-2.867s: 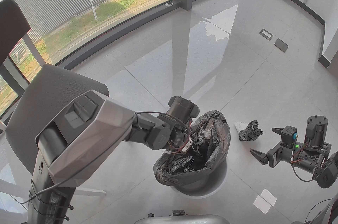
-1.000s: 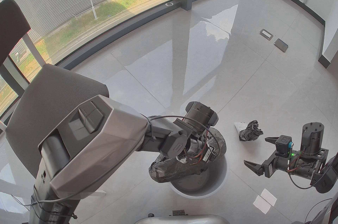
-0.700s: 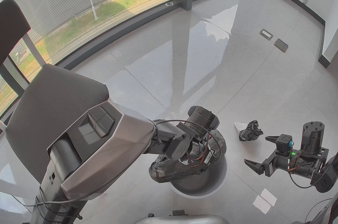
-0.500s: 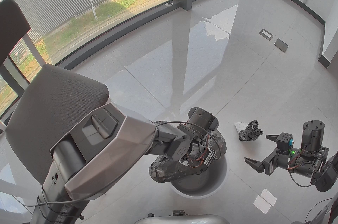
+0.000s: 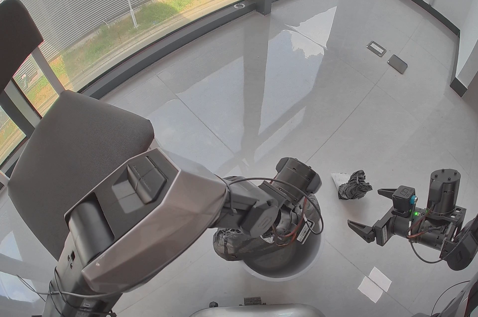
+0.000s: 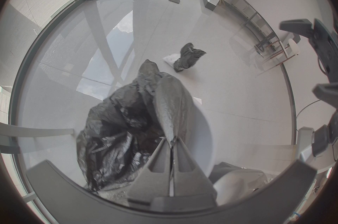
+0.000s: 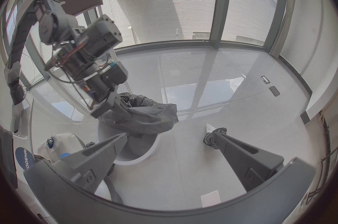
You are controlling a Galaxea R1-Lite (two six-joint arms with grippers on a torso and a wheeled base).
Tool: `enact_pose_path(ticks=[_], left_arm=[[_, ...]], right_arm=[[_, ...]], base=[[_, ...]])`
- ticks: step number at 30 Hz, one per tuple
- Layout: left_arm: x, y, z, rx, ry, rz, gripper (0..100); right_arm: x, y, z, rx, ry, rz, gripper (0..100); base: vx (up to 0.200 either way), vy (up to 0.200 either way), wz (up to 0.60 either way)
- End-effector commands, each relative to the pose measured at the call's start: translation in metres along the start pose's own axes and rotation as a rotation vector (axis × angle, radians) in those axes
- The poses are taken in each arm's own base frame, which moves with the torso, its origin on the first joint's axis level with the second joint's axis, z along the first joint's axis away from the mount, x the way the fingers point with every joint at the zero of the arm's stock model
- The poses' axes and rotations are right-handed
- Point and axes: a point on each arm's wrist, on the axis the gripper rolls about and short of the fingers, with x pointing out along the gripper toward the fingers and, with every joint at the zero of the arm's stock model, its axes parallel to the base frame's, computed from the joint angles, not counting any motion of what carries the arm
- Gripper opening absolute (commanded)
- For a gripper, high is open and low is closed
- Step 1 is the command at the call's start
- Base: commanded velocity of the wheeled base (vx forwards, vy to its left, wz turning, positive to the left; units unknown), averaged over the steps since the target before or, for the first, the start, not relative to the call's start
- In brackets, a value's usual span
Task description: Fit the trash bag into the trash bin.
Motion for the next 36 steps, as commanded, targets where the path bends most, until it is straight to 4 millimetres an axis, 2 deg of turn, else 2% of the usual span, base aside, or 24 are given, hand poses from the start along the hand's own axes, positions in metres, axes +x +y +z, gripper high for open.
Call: enact_pose_path(ticks=[1, 5, 15, 22, 23, 26, 31, 36], left_arm=[[-0.015, -0.035, -0.018, 0.013, 0.042, -0.044, 0], [-0.016, -0.049, -0.022, -0.013, 0.049, -0.060, 0], [-0.018, -0.067, -0.028, -0.007, 0.064, -0.084, 0], [-0.025, -0.095, -0.034, -0.037, 0.068, -0.118, 0], [-0.026, -0.106, -0.040, -0.041, 0.080, -0.129, 0], [-0.027, -0.114, -0.048, -0.033, 0.098, -0.135, 0], [-0.027, -0.117, -0.051, -0.029, 0.104, -0.131, 0], [-0.026, -0.112, -0.050, -0.045, 0.096, -0.101, 0]], right_arm=[[0.001, -0.001, 0.002, 0.000, -0.008, -0.002, 100], [0.001, -0.001, 0.003, 0.000, -0.014, -0.004, 100], [-0.001, -0.003, 0.005, 0.002, -0.028, 0.007, 100], [0.000, -0.004, 0.004, 0.004, -0.029, 0.008, 100], [0.000, -0.004, 0.005, 0.003, -0.031, 0.007, 100], [-0.001, -0.004, 0.005, 0.004, -0.032, 0.007, 100], [-0.001, -0.005, 0.005, 0.004, -0.032, 0.002, 100], [-0.001, -0.005, 0.005, 0.004, -0.034, 0.002, 100]], base=[[0.000, 0.000, 0.00], [0.000, 0.000, 0.00], [0.000, 0.000, 0.00], [0.000, 0.000, 0.00], [0.000, 0.000, 0.00], [0.000, 0.000, 0.00], [0.000, 0.000, 0.00], [0.000, 0.000, 0.00]])
